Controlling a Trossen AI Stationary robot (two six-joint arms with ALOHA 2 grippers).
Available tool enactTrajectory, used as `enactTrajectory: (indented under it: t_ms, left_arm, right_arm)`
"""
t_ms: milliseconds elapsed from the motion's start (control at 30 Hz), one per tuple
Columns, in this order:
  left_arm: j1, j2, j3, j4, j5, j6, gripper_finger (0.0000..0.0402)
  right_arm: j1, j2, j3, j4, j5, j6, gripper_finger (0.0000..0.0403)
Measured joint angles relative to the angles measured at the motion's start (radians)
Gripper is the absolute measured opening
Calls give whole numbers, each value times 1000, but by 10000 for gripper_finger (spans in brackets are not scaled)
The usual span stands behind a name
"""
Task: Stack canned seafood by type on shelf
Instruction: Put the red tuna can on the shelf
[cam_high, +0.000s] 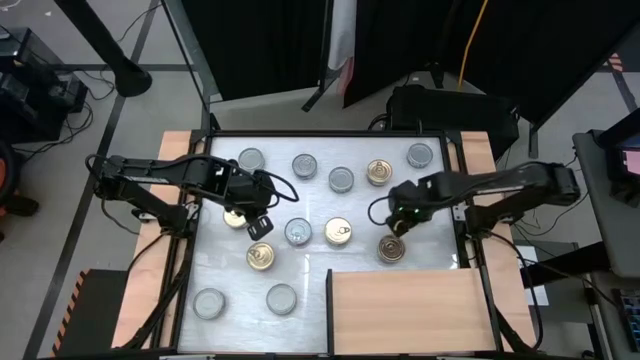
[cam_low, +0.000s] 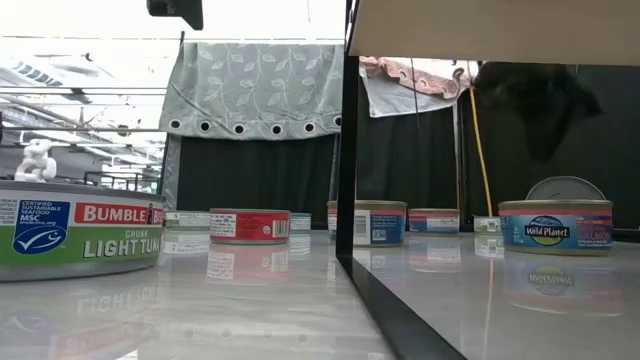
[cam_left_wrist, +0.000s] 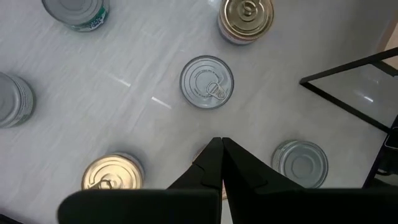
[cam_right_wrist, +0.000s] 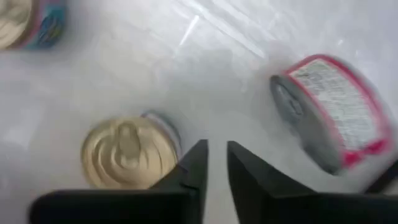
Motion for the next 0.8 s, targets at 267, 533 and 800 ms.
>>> enactTrajectory:
  t_ms: [267,533,800]
  left_arm:
    - [24,0,0,9,0,2,8]
    - [40,0,0,22,0,0,8]
    - [38,0,0,42,0,-26,8]
  right_arm:
    - [-69,-63,97,-235,38,-429,253]
    - [-175,-62,-8,-222,39,-615,358]
    - [-244,-62,-126,-63,37,-657,346]
